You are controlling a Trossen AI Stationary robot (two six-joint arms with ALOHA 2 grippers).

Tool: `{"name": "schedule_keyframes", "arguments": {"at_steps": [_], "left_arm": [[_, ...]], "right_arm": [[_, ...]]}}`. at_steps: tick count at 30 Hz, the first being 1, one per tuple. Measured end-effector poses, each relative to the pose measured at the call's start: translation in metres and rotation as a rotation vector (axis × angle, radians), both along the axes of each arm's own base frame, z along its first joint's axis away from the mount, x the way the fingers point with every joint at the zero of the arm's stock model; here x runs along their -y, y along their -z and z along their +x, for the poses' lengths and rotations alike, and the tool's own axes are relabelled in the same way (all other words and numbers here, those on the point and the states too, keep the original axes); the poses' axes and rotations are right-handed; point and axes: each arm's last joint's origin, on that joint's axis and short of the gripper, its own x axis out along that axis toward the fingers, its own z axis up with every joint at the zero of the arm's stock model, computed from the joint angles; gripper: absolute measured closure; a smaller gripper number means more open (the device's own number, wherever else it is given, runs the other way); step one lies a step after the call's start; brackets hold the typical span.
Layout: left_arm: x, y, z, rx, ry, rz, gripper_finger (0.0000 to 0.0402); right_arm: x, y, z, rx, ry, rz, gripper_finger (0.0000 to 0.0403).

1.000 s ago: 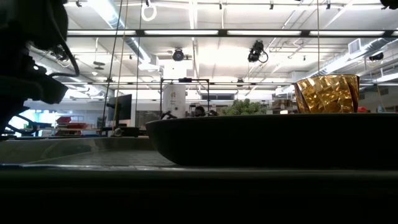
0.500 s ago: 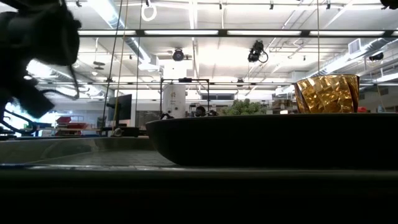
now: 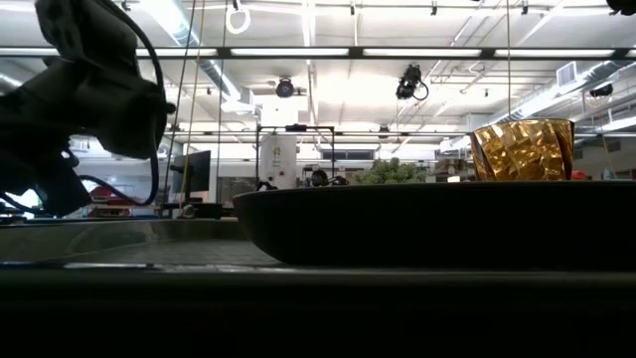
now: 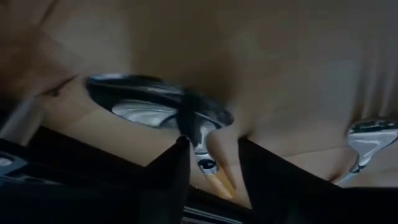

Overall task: Pick and place plate/cup/fork/spoon on tray
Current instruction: Put the orange spoon on the black tray

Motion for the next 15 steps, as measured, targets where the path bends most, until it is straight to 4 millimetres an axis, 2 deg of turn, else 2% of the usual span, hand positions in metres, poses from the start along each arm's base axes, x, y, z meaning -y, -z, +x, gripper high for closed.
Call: {"name": "schedule_keyframes", "arguments": {"at_steps": [5,15], "left_arm": [[-0.008,-0.001,0.002,-0.005,-0.038,-0.050,0.0233],[-0.016,-0.005,-0.001,-0.037,-0.055,-0.162,0.0250]], "right_arm": [[0.000,0.000,0.000,0.001,0.002,-0.010,0.0254],[0.000,0.001,0.000,-0.006,0.003,-0.019,0.0254]]}}
